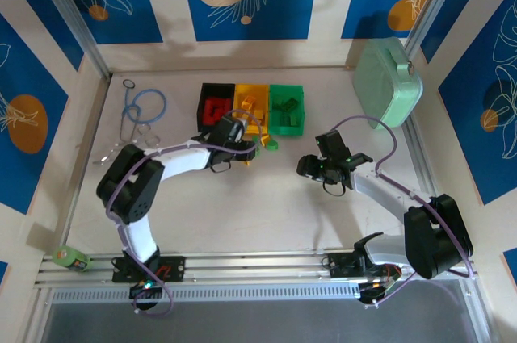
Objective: Sort the legos into containers by color
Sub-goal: Move the lego to the center of the table, then pick up the lego from the center of the table.
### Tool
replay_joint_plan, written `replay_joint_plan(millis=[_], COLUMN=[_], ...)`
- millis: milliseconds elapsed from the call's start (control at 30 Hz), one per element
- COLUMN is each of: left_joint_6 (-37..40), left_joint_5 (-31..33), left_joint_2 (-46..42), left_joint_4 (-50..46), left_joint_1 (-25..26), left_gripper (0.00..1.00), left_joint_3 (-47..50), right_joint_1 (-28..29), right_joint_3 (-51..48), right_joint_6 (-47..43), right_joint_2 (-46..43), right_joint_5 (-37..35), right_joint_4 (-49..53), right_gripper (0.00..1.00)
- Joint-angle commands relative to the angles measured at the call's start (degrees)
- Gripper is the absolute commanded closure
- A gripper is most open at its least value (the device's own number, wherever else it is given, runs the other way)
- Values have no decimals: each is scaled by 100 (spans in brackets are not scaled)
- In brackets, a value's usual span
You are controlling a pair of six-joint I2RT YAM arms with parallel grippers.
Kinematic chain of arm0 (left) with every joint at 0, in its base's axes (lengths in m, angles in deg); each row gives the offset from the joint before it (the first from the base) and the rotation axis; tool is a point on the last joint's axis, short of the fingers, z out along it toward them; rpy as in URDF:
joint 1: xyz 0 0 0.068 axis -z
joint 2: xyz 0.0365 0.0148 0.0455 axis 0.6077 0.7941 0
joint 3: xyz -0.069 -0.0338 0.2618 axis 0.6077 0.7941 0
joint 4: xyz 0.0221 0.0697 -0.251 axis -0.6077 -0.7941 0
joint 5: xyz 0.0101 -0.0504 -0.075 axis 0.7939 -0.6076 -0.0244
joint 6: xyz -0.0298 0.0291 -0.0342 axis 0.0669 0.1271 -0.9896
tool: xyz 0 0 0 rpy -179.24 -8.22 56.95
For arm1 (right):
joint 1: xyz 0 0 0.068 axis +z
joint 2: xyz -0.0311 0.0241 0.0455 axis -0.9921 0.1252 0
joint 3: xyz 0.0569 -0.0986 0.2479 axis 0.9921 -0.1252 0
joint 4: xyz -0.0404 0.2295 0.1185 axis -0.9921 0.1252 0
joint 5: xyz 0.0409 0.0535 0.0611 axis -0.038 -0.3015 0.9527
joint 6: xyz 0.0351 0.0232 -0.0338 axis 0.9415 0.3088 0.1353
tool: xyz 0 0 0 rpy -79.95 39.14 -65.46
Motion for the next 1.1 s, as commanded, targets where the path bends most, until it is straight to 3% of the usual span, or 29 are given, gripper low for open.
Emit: replay_joint_plan(millis=[0, 133, 467, 1067], left_joint_6=[-240, -345, -29, 509], left_joint_5=[341, 384, 1087, 990], left_joint_2=[-527, -1024, -1554, -456], left_joint_4=[-406, -368, -911, -1507], left_joint_1=[15, 20, 159, 319], left_gripper=[50, 48, 25, 15], left_joint_3=[575, 969, 1073, 288], right_joint_1=[56, 121, 415, 453], right_joint_3=[-69, -6, 216, 84], right_joint_6=[74, 112, 157, 220], right_joint_2=[-106, -27, 209, 205], right_joint_5=[1, 9, -145, -217], right_joint_4=[-12, -69, -16, -137], right_gripper=[41, 41, 41, 41])
